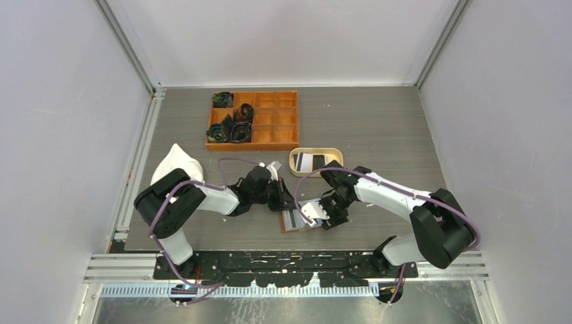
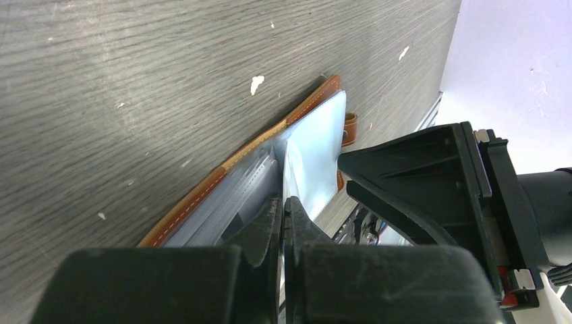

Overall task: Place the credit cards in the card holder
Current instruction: Insert the credit card into the card holder.

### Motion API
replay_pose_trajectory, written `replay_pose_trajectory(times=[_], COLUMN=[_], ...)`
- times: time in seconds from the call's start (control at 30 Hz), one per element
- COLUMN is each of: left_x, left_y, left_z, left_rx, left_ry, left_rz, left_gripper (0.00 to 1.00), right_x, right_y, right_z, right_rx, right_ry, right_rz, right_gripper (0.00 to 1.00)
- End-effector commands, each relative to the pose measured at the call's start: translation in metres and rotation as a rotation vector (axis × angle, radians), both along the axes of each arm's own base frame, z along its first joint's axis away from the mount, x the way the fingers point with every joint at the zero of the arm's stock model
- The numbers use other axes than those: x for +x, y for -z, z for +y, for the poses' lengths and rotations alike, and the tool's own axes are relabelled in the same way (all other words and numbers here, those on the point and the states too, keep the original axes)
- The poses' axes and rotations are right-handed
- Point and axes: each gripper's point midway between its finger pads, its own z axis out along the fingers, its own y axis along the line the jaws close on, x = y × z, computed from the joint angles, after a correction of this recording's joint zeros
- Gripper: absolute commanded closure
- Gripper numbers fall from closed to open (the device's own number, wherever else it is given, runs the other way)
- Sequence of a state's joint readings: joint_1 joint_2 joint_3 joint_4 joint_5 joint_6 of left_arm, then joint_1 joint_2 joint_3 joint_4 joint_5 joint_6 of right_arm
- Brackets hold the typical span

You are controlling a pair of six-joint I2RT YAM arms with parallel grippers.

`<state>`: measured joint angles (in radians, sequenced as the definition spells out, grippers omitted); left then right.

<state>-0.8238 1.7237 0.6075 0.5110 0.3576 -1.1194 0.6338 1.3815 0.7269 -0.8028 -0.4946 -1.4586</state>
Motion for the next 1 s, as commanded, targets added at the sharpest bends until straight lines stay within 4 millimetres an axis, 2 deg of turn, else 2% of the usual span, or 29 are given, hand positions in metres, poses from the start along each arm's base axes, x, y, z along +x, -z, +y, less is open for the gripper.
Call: replay_pose_trajectory(times=[0.0, 0.23, 0.77, 0.87, 0.97], left_x=[-0.014, -0.018, -0.009, -0.008, -0.008], left_y=[0.022, 0.024, 0.029, 0.027, 0.030], left_z=[0.021, 0.018, 0.008, 0.010, 0.010], left_rx=[0.116, 0.108, 0.104, 0.101, 0.103], left_ry=[-0.002, 0.020, 0.023, 0.020, 0.024], left_rz=[0.055, 0.081, 0.099, 0.094, 0.096], left_gripper=[1.00, 1.00, 1.00, 1.00, 0.98], right_x=[0.005, 0.004, 0.003, 0.001, -0.005], right_y=[-0.011, -0.011, -0.014, -0.019, -0.034], right_z=[0.009, 0.009, 0.012, 0.017, 0.029], right_rx=[0.025, 0.024, 0.037, 0.060, 0.133], right_ry=[-0.005, -0.007, -0.012, -0.005, 0.008], right_rz=[-0.015, -0.016, -0.019, -0.003, 0.029], right_gripper=[0.48, 0.48, 0.48, 0.48, 0.50])
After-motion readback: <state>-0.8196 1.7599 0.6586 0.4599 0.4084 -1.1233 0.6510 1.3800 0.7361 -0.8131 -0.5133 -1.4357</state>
